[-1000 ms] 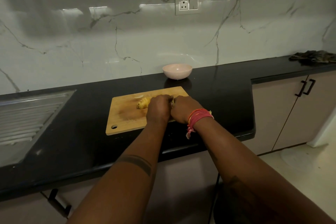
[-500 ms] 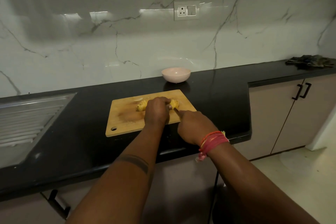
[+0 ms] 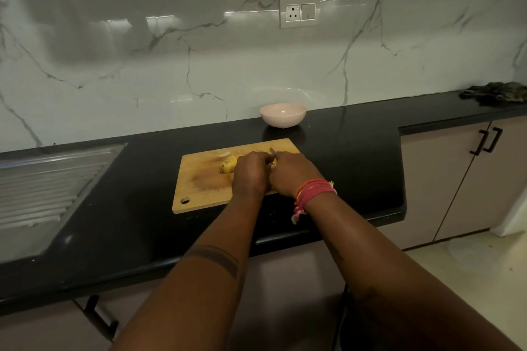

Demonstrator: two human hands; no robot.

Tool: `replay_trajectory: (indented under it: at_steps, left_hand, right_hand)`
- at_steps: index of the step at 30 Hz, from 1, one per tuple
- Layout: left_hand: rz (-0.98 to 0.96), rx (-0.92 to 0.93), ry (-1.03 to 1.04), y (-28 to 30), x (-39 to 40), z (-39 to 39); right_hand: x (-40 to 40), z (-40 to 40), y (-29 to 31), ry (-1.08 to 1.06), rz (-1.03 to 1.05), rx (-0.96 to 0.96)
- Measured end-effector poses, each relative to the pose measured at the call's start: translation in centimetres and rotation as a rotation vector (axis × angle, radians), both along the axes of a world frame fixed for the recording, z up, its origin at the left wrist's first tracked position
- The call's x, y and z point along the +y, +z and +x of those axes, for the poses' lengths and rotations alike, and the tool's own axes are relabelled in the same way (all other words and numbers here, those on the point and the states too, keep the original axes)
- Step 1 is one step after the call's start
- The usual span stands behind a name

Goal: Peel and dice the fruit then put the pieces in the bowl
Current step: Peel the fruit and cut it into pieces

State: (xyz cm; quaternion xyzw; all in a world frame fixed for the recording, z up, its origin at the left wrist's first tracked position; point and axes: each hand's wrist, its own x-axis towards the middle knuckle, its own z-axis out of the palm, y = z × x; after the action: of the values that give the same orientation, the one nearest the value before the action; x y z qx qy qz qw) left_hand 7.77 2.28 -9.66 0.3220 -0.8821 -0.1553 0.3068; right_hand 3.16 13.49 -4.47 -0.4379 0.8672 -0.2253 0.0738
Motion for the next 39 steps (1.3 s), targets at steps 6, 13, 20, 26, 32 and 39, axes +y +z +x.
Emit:
replay_trajectory:
  at_steps: [6,13,20,26,32,39]
  left_hand:
    - [-0.025,0.003,-0.003,0.1,0.2,0.0]
    - [-0.025,0.033,0.02,-0.3,0.3,-0.3]
    - [0.037,0.047,0.073,-0.2,0.2,-0.3]
    - [0.057,0.024,0.078,-0.2,0.2,-0.2]
    - [0.035,0.078,0.078,-0.1,0.3,0.0]
    - [-0.011,0.078,0.045,-0.2,0.2,0.1]
  right_hand:
    - [-1.2,-0.4,-0.2,0.008,0.022,0.031]
    - [0.7,0.3,-0.8,0.041,0.13,0.073]
    - [4.0,1.5,-2.0,0.037,0.134,0.066]
    - [5.5,1.5,-1.3,0.006,0.04,0.056]
    - [3.2,1.2,-0.4,0.023,-0.017,0.061]
    - [0.2,0.4,-1.3,0.021,0.014,0.063]
